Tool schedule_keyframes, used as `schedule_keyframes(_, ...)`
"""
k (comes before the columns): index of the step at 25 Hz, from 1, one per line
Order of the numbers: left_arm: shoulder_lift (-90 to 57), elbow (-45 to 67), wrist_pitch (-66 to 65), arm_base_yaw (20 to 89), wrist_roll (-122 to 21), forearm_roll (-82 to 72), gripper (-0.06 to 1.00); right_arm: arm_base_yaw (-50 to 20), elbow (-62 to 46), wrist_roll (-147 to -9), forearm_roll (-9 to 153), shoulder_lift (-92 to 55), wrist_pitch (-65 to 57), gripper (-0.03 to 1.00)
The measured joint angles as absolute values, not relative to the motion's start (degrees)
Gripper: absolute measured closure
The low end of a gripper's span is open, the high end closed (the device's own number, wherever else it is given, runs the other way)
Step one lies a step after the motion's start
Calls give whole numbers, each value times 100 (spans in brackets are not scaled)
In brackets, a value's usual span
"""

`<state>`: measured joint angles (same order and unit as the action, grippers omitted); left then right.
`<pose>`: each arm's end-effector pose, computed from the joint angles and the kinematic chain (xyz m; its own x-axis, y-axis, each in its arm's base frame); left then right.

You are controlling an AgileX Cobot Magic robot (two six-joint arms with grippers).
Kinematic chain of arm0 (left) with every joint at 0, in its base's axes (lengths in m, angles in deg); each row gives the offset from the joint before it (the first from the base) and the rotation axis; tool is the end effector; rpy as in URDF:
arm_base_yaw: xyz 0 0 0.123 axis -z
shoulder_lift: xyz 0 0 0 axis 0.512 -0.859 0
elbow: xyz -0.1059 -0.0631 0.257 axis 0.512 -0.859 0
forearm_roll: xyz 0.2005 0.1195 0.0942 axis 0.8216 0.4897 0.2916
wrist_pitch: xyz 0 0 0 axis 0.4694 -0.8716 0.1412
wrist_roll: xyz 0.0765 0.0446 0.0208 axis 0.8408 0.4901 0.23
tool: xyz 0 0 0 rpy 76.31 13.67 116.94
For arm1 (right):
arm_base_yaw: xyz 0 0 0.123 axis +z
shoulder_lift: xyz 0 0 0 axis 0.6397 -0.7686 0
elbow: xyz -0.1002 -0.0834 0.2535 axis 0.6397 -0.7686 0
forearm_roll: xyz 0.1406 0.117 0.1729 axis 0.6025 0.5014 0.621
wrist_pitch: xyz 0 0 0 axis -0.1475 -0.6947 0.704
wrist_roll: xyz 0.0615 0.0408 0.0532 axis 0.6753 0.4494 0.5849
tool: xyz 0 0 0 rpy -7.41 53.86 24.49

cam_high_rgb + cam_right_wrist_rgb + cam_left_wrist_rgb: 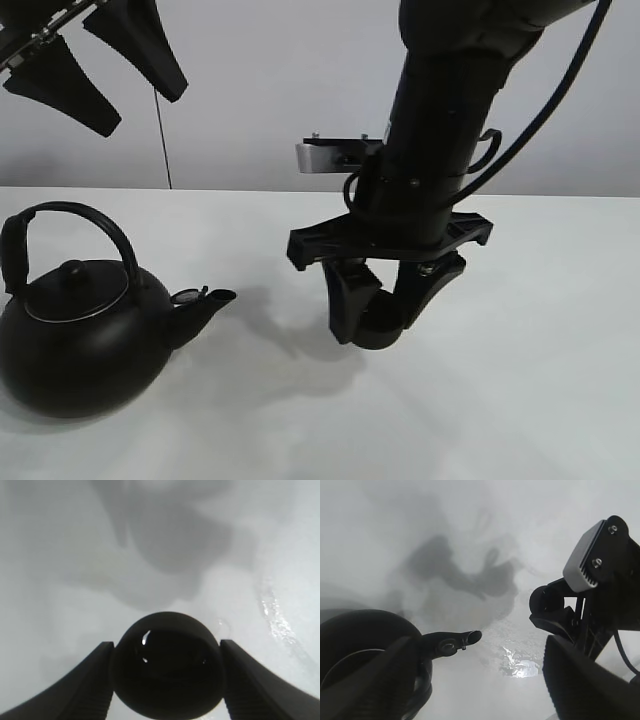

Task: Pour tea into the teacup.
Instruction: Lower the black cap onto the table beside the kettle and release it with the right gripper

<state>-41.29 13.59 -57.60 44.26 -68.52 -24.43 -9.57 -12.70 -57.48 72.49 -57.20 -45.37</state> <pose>0.3378 -0.1255 0.2984 -0.9090 0.1939 -0.3689 0.3574 0.8180 -0.4507 0.3232 0.2002 0.1680 -0.8800 -0.4563 -0.1317 -0.4711 0.8737 0.1210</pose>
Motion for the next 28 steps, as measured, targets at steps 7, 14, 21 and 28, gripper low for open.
schedule_keyframes(7, -4129, 1359, -5760, 4426, -6852, -2443, 43, -140, -1009, -5639, 7237, -5782, -4302, 56)
schedule_keyframes(14, -4129, 1359, -5760, 4426, -6852, -2443, 43, 1, -712, -5400, 6892, -6315, -4210, 56)
schedule_keyframes(21, -4129, 1359, -5760, 4426, -6852, -2443, 43, 1, -690, -5338, 6794, -6552, -4132, 56)
schedule_keyframes(28, -4129, 1359, -5760, 4426, -6852, -2443, 43, 1, -672, -5336, 6733, -6620, -4104, 56)
